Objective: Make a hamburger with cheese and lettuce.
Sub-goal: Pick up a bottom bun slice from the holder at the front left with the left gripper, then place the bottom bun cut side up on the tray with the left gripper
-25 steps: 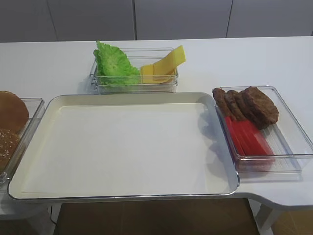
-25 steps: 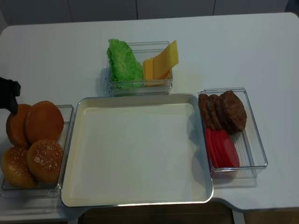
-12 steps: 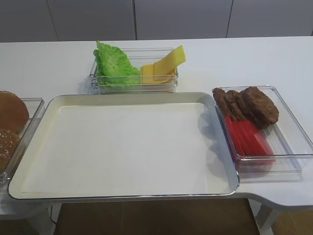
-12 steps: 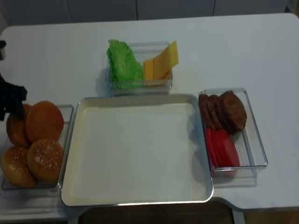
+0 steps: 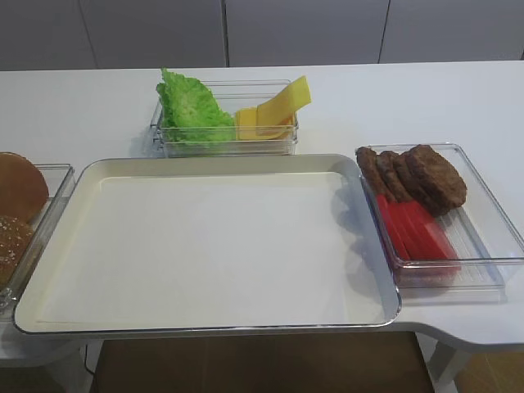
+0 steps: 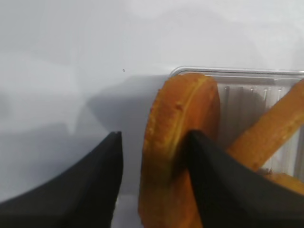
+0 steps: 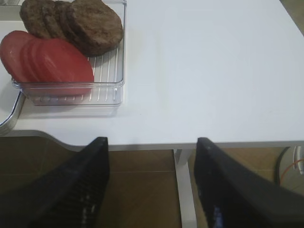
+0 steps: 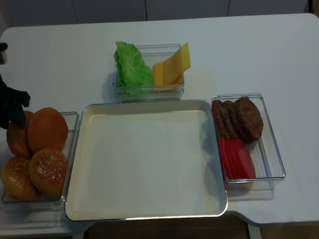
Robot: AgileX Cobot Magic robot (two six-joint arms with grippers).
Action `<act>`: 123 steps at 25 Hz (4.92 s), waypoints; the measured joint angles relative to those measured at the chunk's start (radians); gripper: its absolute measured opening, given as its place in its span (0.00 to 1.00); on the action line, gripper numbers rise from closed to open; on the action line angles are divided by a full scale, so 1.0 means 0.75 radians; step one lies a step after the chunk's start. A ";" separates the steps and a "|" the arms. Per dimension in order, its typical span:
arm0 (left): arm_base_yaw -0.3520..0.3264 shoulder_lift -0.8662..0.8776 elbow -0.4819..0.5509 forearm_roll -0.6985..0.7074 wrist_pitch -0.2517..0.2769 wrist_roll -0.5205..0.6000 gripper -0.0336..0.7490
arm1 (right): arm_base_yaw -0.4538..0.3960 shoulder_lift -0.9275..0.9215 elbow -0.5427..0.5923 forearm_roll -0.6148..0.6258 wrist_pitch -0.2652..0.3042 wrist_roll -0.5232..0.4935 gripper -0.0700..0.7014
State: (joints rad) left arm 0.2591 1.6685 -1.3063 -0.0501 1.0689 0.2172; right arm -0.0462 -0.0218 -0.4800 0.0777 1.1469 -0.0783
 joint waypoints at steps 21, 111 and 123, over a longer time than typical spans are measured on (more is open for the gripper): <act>0.000 0.000 0.000 -0.055 0.011 0.046 0.32 | 0.000 0.000 0.000 0.000 0.000 0.000 0.62; -1.730 0.228 -0.240 1.196 0.190 -1.023 0.20 | 0.000 0.000 0.000 0.000 -0.002 0.000 0.62; -1.714 0.230 -0.240 1.058 0.187 -1.093 0.20 | 0.000 0.000 0.000 0.000 -0.002 0.000 0.62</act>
State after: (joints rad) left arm -1.0261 1.8411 -1.4864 0.7436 1.2093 -0.6027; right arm -0.0462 -0.0218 -0.4800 0.0777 1.1453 -0.0783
